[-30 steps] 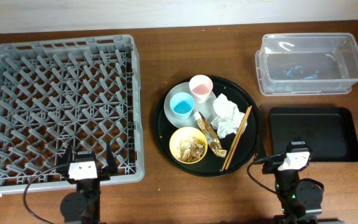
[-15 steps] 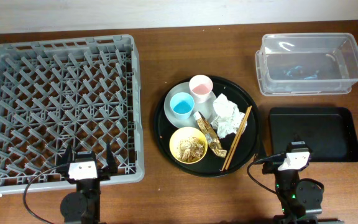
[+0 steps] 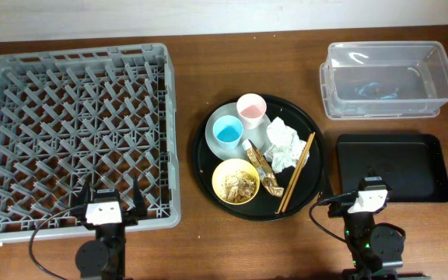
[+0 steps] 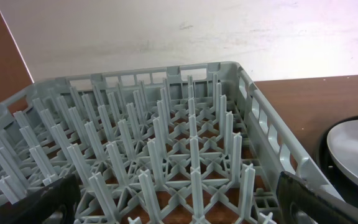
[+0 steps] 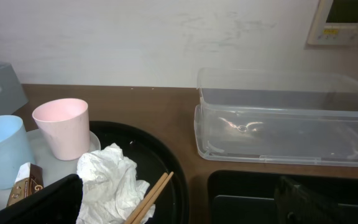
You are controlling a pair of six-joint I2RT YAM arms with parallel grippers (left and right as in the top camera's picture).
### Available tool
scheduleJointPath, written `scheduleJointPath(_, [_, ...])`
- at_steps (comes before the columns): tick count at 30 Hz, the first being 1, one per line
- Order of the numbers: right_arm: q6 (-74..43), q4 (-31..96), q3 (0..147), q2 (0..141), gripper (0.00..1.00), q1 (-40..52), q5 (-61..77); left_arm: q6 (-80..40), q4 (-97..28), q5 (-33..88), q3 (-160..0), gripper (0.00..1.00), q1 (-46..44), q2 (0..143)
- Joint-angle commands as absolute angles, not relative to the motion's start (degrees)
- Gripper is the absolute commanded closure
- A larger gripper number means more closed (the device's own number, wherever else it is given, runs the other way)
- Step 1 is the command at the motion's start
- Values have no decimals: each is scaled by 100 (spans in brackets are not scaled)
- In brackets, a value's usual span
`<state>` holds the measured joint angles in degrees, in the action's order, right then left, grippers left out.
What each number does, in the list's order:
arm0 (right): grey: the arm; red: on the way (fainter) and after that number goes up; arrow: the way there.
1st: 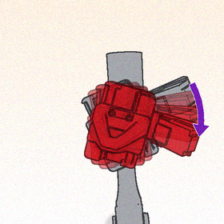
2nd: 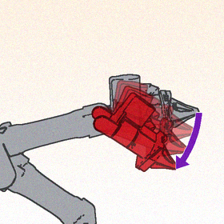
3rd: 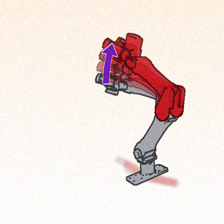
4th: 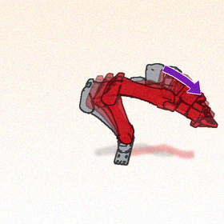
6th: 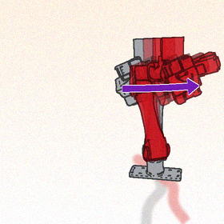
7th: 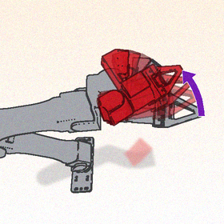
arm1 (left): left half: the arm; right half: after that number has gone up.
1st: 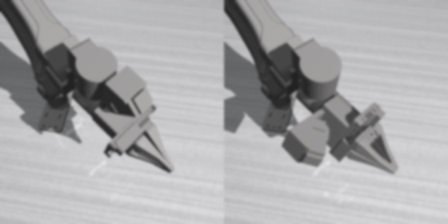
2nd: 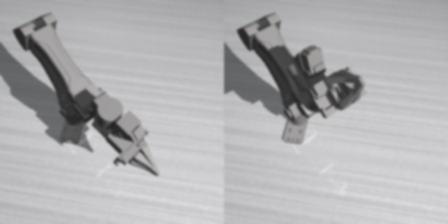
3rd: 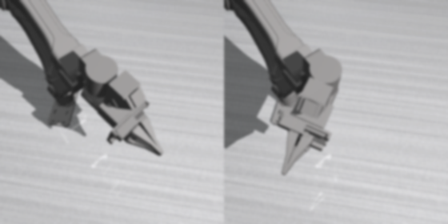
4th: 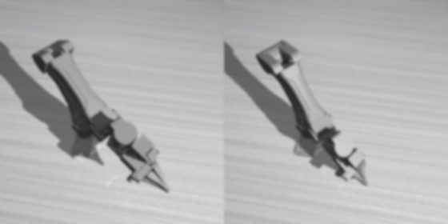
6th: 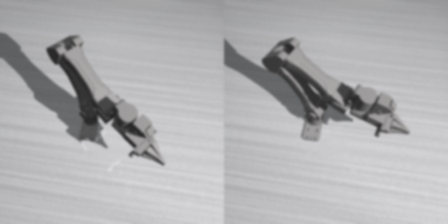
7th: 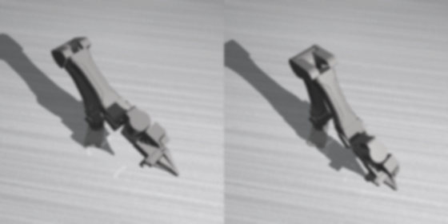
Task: Sort waste into correct bins and load items into the dishwasher rack
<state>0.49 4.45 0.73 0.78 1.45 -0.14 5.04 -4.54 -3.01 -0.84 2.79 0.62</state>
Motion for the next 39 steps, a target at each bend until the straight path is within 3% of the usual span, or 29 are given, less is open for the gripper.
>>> scheduleJointPath(1, [86, 471, 32, 21, 1, 110, -51, 475, -458, -235, -51, 1, 311, 34])
scheduleJointPath(10, [86, 471, 32, 21, 1, 110, -51, 471, -414, -193, -51, 1, 311, 34])
scheduleJointPath(14, [86, 471, 32, 21, 1, 110, -51, 473, -399, 657, -54, 1, 311, 34])
scheduleJointPath(18, [84, 471, 32, 21, 1, 110, -51, 471, -390, 701, -54, 1, 311, 34])
scheduleJointPath(22, [86, 471, 32, 21, 1, 110, -51, 292, -202, 2373, -54, 0, 311, 34])
scheduleJointPath(27, [86, 471, 32, 21, 1, 110, -51, 255, 1533, 5301, -54, 1, 311, 34])
scheduleJointPath(31, [86, 471, 32, 21, 1, 110, -51, -746, 3380, 5131, -165, 0, 316, 34])
scheduleJointPath(34, [84, 471, 32, 21, 1, 110, -51, -832, 2976, 5072, -622, 0, 316, 110])
scheduleJointPath(39, [84, 471, 32, 21, 1, 110, -51, -311, 1164, 5057, -2226, 0, 316, 956])
